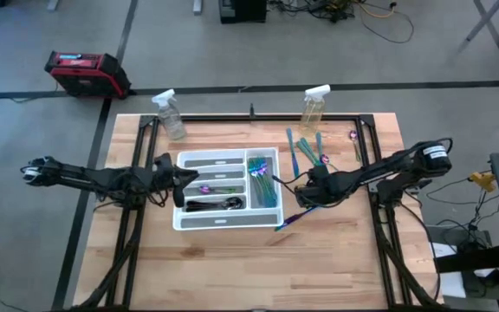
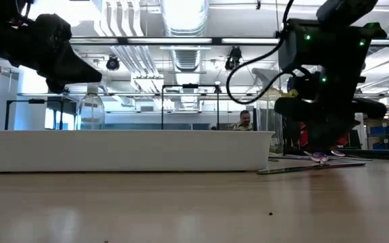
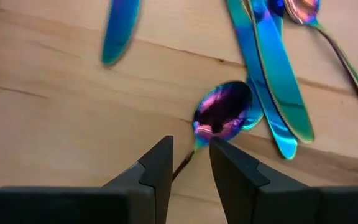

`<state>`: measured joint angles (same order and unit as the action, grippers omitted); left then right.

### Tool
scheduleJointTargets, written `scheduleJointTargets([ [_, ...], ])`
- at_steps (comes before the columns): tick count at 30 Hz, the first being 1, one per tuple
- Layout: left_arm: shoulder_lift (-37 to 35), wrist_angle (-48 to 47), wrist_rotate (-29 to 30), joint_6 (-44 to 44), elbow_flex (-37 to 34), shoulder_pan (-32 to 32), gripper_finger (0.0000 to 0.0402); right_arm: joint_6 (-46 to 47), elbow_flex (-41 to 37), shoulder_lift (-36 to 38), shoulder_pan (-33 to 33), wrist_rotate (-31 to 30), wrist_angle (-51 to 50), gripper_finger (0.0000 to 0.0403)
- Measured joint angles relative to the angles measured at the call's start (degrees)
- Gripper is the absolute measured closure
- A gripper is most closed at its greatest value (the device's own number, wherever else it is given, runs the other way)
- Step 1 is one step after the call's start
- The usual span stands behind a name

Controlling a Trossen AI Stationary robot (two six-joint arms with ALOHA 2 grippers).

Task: Sort silverware
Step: Put the blue spoon with the other blue spoons on the silverware tray

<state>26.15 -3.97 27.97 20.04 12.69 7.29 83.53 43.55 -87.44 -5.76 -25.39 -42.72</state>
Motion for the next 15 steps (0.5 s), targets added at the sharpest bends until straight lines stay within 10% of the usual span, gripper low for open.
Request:
scheduleJointTargets([
  [15,2.0,0.9,0.2,-0.6,0.0,0.0,0.0363,3.6,0.8,-8.2,-0.4,0.0,2.9,0.0312],
])
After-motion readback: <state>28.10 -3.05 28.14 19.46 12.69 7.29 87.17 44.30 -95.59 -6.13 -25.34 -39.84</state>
